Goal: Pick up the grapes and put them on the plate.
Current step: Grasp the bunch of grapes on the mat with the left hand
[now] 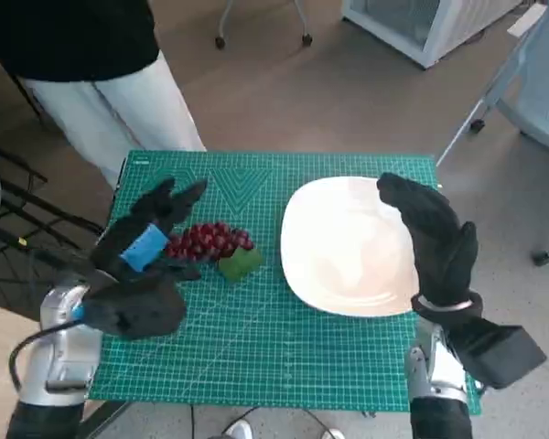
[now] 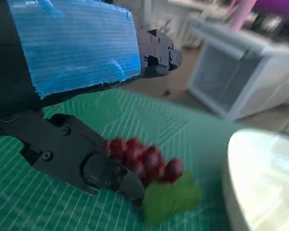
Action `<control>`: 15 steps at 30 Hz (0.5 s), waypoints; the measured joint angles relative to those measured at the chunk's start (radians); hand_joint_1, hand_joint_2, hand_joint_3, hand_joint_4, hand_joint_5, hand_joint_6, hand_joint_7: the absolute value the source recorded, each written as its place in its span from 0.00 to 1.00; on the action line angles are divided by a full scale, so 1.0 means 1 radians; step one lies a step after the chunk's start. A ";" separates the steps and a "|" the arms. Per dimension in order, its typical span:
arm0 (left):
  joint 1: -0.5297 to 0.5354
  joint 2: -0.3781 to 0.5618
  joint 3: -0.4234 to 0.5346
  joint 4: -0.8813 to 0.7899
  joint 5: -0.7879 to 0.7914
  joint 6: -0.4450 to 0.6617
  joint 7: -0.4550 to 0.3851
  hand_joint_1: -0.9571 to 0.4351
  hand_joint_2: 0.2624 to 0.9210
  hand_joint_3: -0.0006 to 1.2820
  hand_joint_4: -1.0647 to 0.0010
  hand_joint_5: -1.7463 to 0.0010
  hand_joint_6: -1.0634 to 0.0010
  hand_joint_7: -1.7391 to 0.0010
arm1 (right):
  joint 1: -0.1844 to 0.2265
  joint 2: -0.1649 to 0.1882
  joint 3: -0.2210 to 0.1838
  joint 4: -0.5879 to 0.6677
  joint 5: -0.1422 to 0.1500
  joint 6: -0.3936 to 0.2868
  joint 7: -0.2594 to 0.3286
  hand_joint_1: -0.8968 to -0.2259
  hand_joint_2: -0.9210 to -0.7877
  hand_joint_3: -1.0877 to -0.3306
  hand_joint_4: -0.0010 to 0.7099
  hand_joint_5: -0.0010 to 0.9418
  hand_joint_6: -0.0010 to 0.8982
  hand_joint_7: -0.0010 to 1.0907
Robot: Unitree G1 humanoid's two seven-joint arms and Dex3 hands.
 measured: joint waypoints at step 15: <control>-0.054 0.005 -0.100 0.005 0.027 0.128 -0.015 0.47 0.67 0.00 0.97 1.00 0.77 1.00 | 0.000 0.001 0.000 0.001 0.005 0.000 0.001 0.37 0.00 0.44 0.63 0.00 0.02 0.44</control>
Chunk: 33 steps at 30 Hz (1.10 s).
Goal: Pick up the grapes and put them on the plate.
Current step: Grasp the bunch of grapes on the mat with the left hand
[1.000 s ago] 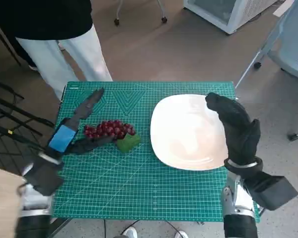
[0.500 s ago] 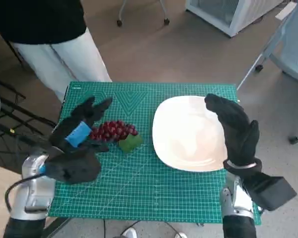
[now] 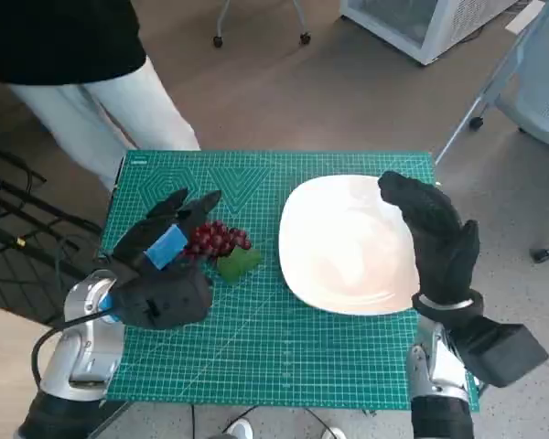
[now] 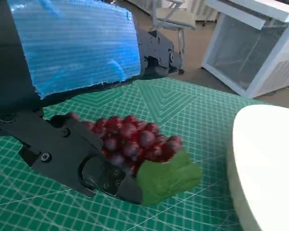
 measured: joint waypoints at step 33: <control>-0.422 -0.117 -0.279 0.772 0.041 -0.004 0.140 0.49 0.68 0.00 0.99 1.00 0.77 1.00 | -0.005 -0.001 -0.003 0.009 0.008 0.003 0.003 0.36 0.00 0.44 0.63 0.00 0.02 0.44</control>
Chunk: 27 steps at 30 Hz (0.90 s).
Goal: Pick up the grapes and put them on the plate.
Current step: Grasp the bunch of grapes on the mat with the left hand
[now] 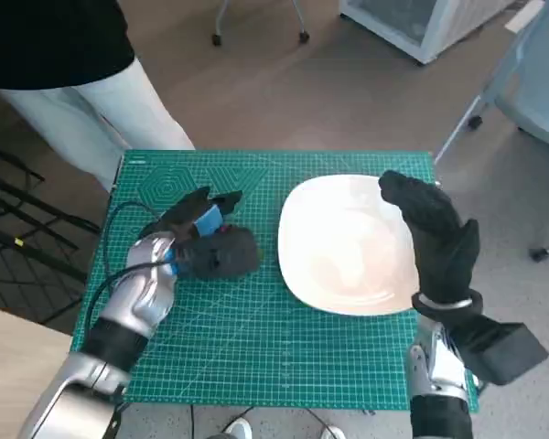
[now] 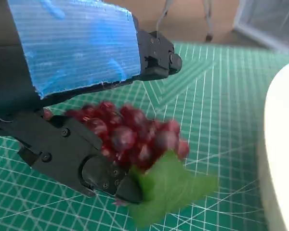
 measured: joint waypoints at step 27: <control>-0.142 -0.053 -0.054 0.347 -0.048 -0.112 0.059 0.51 0.68 0.00 0.98 1.00 0.76 1.00 | 0.004 -0.003 -0.014 0.000 0.003 0.001 0.017 0.35 0.00 0.45 0.63 0.00 0.03 0.42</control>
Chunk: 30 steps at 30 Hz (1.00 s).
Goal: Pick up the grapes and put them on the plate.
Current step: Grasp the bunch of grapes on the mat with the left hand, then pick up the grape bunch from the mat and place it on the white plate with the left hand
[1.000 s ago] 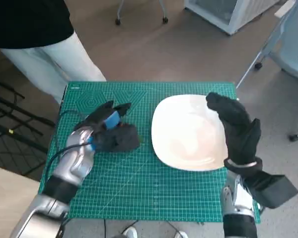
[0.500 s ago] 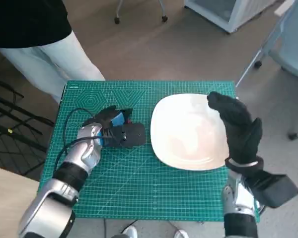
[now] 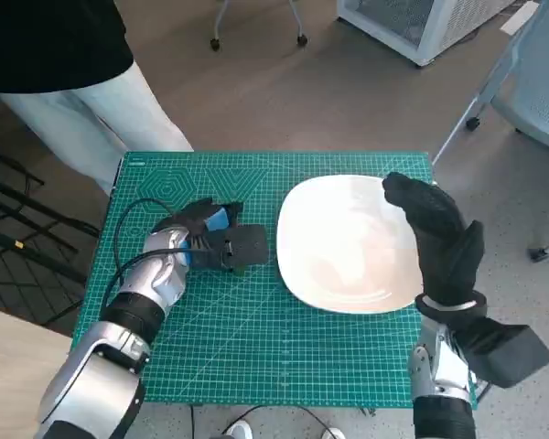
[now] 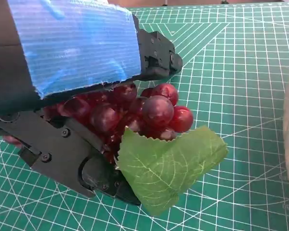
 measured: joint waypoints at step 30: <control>0.001 0.007 -0.079 -0.038 0.059 0.019 0.090 0.70 1.00 0.17 0.59 0.09 0.45 0.41 | -0.001 0.000 0.000 0.003 0.000 0.015 0.002 0.35 0.00 0.45 0.63 0.00 0.04 0.41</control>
